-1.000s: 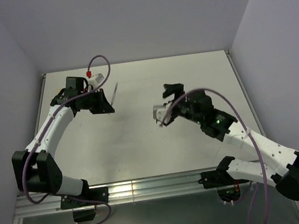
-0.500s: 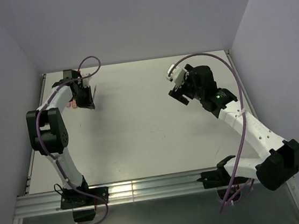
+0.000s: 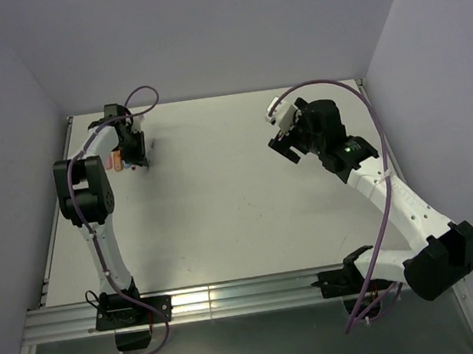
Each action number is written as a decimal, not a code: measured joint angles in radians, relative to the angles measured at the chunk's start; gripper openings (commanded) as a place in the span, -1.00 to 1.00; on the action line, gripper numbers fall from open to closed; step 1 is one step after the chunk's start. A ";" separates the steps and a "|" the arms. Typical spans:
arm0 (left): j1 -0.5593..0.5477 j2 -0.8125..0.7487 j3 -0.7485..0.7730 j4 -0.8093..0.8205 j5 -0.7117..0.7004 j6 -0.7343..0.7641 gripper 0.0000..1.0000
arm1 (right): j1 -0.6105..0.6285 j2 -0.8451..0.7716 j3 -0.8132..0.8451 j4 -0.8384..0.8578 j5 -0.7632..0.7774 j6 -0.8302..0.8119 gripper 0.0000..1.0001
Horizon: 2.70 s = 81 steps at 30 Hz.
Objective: Insert the pens into the pen caps
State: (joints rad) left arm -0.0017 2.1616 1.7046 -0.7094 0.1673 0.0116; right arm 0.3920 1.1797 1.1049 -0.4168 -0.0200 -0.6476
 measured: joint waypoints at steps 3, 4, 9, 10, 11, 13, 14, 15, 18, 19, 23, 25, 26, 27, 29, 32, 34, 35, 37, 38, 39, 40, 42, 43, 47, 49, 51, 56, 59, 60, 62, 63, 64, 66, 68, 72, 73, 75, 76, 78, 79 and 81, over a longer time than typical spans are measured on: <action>0.000 0.032 0.042 -0.004 -0.011 0.000 -0.47 | 0.000 0.003 0.016 -0.003 0.000 0.000 0.90; 0.000 0.043 0.055 -0.010 -0.018 0.000 -0.47 | 0.000 0.003 0.021 -0.003 -0.001 0.000 0.90; 0.000 0.071 0.076 -0.014 -0.050 -0.001 -0.47 | 0.000 0.003 0.028 -0.003 -0.006 -0.005 0.90; 0.000 0.071 0.077 -0.014 -0.053 0.000 -0.46 | 0.000 0.003 0.028 -0.003 -0.006 -0.005 0.90; 0.000 0.071 0.077 -0.014 -0.053 0.000 -0.44 | 0.000 0.003 0.028 -0.003 -0.006 -0.006 0.90; 0.000 0.068 0.074 -0.010 -0.045 -0.001 -0.34 | 0.000 0.003 0.028 -0.003 -0.006 -0.007 0.90; 0.000 0.064 0.067 -0.004 -0.036 -0.001 -0.30 | 0.000 0.003 0.028 -0.003 -0.007 -0.007 0.90; 0.000 0.053 0.052 0.007 -0.022 -0.005 -0.23 | 0.000 0.003 0.028 -0.003 -0.007 -0.007 0.90; -0.006 0.010 0.004 0.018 0.000 -0.019 -0.13 | 0.000 0.003 0.028 -0.003 -0.008 -0.007 0.90; -0.011 -0.004 -0.004 0.018 0.001 -0.023 -0.11 | 0.000 0.005 0.028 -0.003 -0.008 -0.007 0.90; -0.061 -0.028 0.003 0.033 -0.007 -0.045 0.00 | 0.000 0.013 0.028 -0.003 -0.011 -0.003 0.90; -0.085 -0.023 0.019 0.035 -0.013 -0.058 0.04 | 0.000 0.018 0.028 -0.004 -0.014 -0.003 0.90; -0.095 -0.018 0.029 0.034 -0.017 -0.060 0.04 | 0.000 0.019 0.028 -0.004 -0.014 -0.003 0.90; -0.101 -0.011 0.041 0.034 -0.023 -0.061 0.04 | 0.000 0.019 0.028 -0.004 -0.014 -0.003 0.90; -0.103 0.005 0.072 0.035 -0.041 -0.065 0.04 | 0.000 0.019 0.028 -0.004 -0.014 -0.003 0.90; -0.096 0.026 0.101 0.039 -0.069 -0.069 0.02 | 0.000 0.019 0.028 -0.004 -0.014 -0.003 0.90; -0.090 0.042 0.116 0.039 -0.081 -0.074 -0.05 | 0.000 0.019 0.028 -0.004 -0.015 -0.003 0.90; -0.088 0.050 0.125 0.039 -0.085 -0.076 -0.07 | 0.000 0.019 0.028 -0.004 -0.016 -0.003 0.90; -0.085 0.069 0.139 0.042 -0.085 -0.076 -0.11 | 0.000 0.019 0.028 -0.004 -0.016 -0.003 0.90; -0.084 0.077 0.142 0.043 -0.085 -0.076 -0.10 | 0.000 0.019 0.028 -0.004 -0.016 -0.003 0.90; -0.085 0.083 0.142 0.046 -0.085 -0.076 -0.09 | 0.000 0.019 0.028 -0.004 -0.016 -0.003 0.90; -0.085 0.089 0.142 0.047 -0.085 -0.076 -0.09 | 0.000 0.019 0.028 -0.004 -0.016 -0.003 0.90; -0.085 0.093 0.142 0.047 -0.085 -0.078 -0.11 | 0.000 0.019 0.028 -0.004 -0.016 -0.004 0.90; -0.085 0.095 0.142 0.047 -0.085 -0.079 -0.12 | 0.000 0.019 0.028 -0.004 -0.016 -0.004 0.90; -0.085 0.097 0.142 0.055 -0.086 -0.080 -0.17 | 0.000 0.019 0.028 -0.004 -0.018 -0.004 0.90; -0.085 0.105 0.143 0.059 -0.086 -0.080 -0.23 | 0.000 0.019 0.028 -0.004 -0.018 -0.004 0.89; -0.086 0.119 0.144 0.065 -0.088 -0.079 -0.31 | 0.000 0.019 0.028 -0.004 -0.018 -0.004 0.89; -0.090 0.131 0.151 0.090 -0.110 -0.077 -0.60 | 0.000 0.019 0.028 -0.004 -0.018 -0.005 0.89; -0.091 0.138 0.158 0.093 -0.128 -0.077 -0.63 | 0.000 0.019 0.028 -0.004 -0.018 -0.004 0.89; -0.092 0.142 0.167 0.092 -0.132 -0.077 -0.63 | 0.000 0.019 0.028 -0.004 -0.018 -0.004 0.89; -0.094 0.157 0.191 0.091 -0.152 -0.075 -0.64 | 0.000 0.019 0.028 -0.004 -0.018 -0.003 0.89; -0.095 0.166 0.203 0.092 -0.166 -0.074 -0.64 | 0.000 0.019 0.028 -0.004 -0.019 -0.003 0.89; -0.097 0.173 0.213 0.092 -0.179 -0.073 -0.65 | 0.000 0.019 0.028 -0.004 -0.021 -0.003 0.89; -0.100 0.180 0.222 0.095 -0.202 -0.068 -0.66 | 0.000 0.019 0.028 -0.004 -0.025 -0.002 0.89; -0.102 0.188 0.232 0.101 -0.226 -0.057 -0.66 | 0.000 0.019 0.028 -0.004 -0.026 -0.001 0.89; -0.098 0.199 0.239 0.134 -0.275 -0.039 -0.66 | 0.000 0.019 0.028 -0.004 -0.026 -0.004 0.89; -0.097 0.200 0.239 0.144 -0.289 -0.030 -0.65 | 0.000 0.019 0.028 -0.004 -0.025 -0.004 0.89; -0.092 0.203 0.235 0.165 -0.313 -0.016 -0.59 | 0.000 0.019 0.028 -0.004 -0.025 -0.004 0.89; -0.089 0.203 0.230 0.180 -0.327 -0.008 -0.57 | 0.000 0.019 0.028 -0.004 -0.026 -0.004 0.89; -0.084 0.203 0.225 0.198 -0.350 0.005 -0.50 | 0.000 0.019 0.028 -0.004 -0.026 -0.004 0.89; -0.082 0.203 0.222 0.204 -0.357 0.008 -0.46 | 0.000 0.019 0.028 -0.004 -0.026 -0.004 0.89; -0.080 0.203 0.219 0.216 -0.375 0.024 -0.35 | 0.000 0.019 0.028 -0.004 -0.026 -0.004 0.89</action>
State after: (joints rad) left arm -0.0814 2.3646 1.9232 -0.4931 -0.2081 0.0360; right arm 0.3920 1.1992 1.1332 -0.4206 -0.0460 -0.6514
